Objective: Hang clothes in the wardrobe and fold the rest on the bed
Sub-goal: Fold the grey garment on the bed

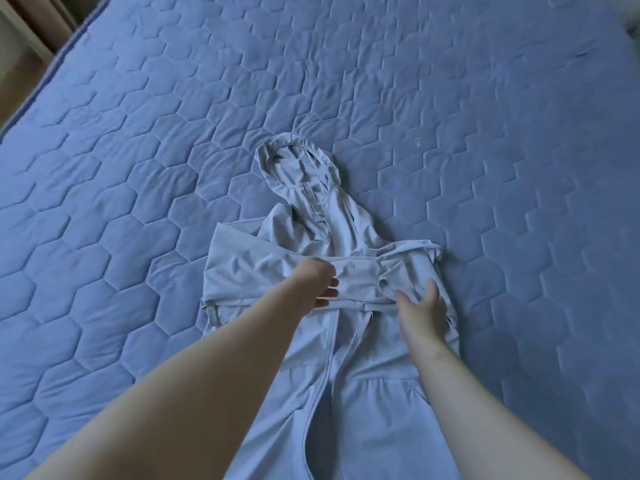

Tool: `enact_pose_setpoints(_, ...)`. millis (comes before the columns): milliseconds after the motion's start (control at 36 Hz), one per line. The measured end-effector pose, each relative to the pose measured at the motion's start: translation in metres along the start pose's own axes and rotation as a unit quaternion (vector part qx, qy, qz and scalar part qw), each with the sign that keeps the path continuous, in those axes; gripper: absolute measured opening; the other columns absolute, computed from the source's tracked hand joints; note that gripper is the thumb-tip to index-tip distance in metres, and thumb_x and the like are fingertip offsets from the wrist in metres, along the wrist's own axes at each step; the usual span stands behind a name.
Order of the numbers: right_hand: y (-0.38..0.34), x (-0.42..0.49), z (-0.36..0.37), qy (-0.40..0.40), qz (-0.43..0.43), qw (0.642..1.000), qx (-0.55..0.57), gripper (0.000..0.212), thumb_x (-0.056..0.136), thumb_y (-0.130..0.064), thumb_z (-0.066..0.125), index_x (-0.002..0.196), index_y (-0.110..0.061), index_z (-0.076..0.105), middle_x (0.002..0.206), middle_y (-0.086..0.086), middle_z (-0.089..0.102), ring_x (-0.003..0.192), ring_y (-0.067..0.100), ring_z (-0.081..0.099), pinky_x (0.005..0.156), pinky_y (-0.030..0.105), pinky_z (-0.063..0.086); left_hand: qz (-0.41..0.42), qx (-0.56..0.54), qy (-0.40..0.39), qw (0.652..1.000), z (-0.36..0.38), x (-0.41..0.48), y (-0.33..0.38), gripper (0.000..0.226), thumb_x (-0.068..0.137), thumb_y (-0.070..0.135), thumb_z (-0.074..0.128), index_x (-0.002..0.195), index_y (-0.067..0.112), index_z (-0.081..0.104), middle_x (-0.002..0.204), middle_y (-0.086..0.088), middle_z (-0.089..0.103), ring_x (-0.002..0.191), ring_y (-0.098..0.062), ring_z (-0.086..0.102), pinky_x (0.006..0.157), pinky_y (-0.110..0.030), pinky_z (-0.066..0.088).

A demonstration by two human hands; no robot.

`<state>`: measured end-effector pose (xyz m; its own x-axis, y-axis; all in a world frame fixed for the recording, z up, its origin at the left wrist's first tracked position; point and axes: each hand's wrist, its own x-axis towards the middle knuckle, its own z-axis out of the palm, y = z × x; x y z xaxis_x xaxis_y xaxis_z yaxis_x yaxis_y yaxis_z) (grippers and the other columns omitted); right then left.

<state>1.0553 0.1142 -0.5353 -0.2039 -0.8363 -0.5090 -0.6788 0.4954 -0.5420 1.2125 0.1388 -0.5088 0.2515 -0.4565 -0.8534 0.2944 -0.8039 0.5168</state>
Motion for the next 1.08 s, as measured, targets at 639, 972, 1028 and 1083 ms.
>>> enact_pose_setpoints(639,-0.028,0.132,0.146,-0.237,0.125,0.964,0.001,0.060,0.051,-0.021,0.067,0.106,-0.015,0.045,0.105,0.013,0.062,0.103,0.031,0.059,0.092,0.042,0.051,0.266,0.335,0.355,0.831,-0.087,0.202,0.133,0.054,0.083,0.007,0.044,0.135,0.021,0.041,0.146,-0.008,0.029,0.132,-0.030,0.029,0.106,-0.038,0.027)
enact_pose_setpoints(972,-0.030,0.147,0.147,-0.230,0.128,0.965,0.017,0.052,0.053,-0.020,0.072,0.101,-0.011,0.056,0.104,0.013,0.064,0.101,0.031,0.061,0.088,0.041,0.053,0.315,0.409,0.251,0.819,-0.055,0.182,0.168,0.023,0.087,0.015,0.049,0.107,0.015,0.062,0.094,-0.004,0.061,0.092,-0.027,0.056,0.060,-0.028,0.035)
enact_pose_setpoints(1028,-0.033,0.142,0.137,-0.238,0.119,0.963,0.042,0.032,0.064,-0.017,0.073,0.089,-0.014,0.053,0.095,0.012,0.063,0.089,0.029,0.062,0.070,0.032,0.054,0.372,0.364,0.240,0.820,-0.040,0.150,0.155,0.020,0.086,0.018,0.052,0.103,0.015,0.062,0.089,-0.004,0.062,0.088,-0.025,0.056,0.063,-0.028,0.034)
enact_pose_setpoints(1083,-0.032,0.133,0.124,-0.260,0.088,0.959,0.069,0.019,0.081,-0.008,0.064,0.078,-0.017,0.047,0.074,0.008,0.054,0.061,0.019,0.054,0.042,0.019,0.040,0.410,0.353,0.196,0.818,-0.028,0.114,0.129,0.017,0.084,0.018,0.055,0.099,0.015,0.061,0.084,-0.001,0.059,0.084,-0.023,0.054,0.064,-0.029,0.036)
